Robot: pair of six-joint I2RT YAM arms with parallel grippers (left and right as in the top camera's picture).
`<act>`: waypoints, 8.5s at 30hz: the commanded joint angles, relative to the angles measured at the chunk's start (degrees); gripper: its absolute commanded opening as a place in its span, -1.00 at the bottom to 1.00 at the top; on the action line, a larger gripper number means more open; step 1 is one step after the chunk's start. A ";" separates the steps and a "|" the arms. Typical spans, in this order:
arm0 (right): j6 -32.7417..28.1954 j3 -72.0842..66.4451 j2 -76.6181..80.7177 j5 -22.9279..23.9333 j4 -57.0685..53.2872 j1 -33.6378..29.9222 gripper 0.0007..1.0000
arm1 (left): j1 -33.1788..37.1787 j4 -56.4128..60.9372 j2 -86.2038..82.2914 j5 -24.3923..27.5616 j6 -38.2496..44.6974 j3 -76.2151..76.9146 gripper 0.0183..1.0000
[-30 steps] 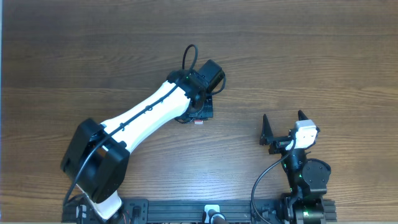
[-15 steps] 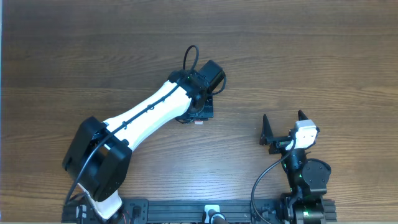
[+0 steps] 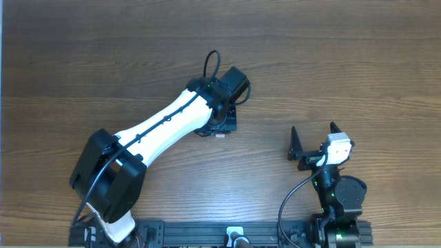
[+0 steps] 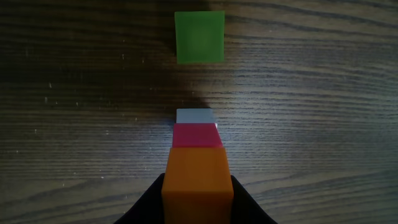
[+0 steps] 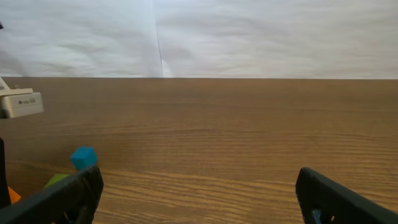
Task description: Stack Cubes
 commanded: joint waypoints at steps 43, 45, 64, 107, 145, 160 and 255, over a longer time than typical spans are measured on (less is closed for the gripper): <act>-0.24 -0.26 -0.26 0.20 -0.24 -0.20 0.98 | 0.20 -0.31 2.03 1.03 1.31 1.29 0.34; -0.26 -0.26 -0.26 0.20 -0.22 -0.20 0.98 | 0.20 -0.31 2.03 1.03 1.31 1.29 0.65; -0.24 -0.26 -0.26 0.20 -0.22 -0.20 0.98 | 7.30 12.15 -18.14 -13.81 0.00 1.27 0.99; -0.26 -0.26 -0.26 0.20 -0.24 -0.20 0.98 | 39.85 50.31 -100.24 3.80 34.53 -70.16 0.95; 9.11 -0.07 -0.26 -0.83 13.86 -0.13 0.99 | 39.85 50.95 -107.23 3.78 34.69 -79.54 1.00; 1.14 39.36 21.27 -13.14 -12.02 -0.09 0.98 | 39.85 50.95 -107.23 3.78 34.69 -79.54 1.00; 29.31 96.04 126.11 7.21 -51.52 34.80 0.43 | 39.85 50.93 -107.23 3.78 34.69 -79.54 1.00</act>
